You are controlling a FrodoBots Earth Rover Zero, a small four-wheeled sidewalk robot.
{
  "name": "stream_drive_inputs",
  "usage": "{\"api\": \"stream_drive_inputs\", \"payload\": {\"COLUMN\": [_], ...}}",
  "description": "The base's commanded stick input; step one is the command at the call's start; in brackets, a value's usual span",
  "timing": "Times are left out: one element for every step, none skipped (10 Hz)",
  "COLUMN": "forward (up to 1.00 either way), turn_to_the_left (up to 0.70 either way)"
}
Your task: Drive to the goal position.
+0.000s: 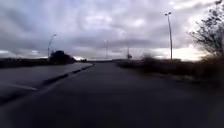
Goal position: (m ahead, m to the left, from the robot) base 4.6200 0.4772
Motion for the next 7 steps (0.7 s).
{"api": "stream_drive_inputs", "payload": {"forward": [0.7, 0.7, 0.7, 0.7, 0.7, 0.7, 0.7], "turn_to_the_left": [0.0, 0.0, 0.0, 0.0, 0.0, 0.0, 0.0]}}
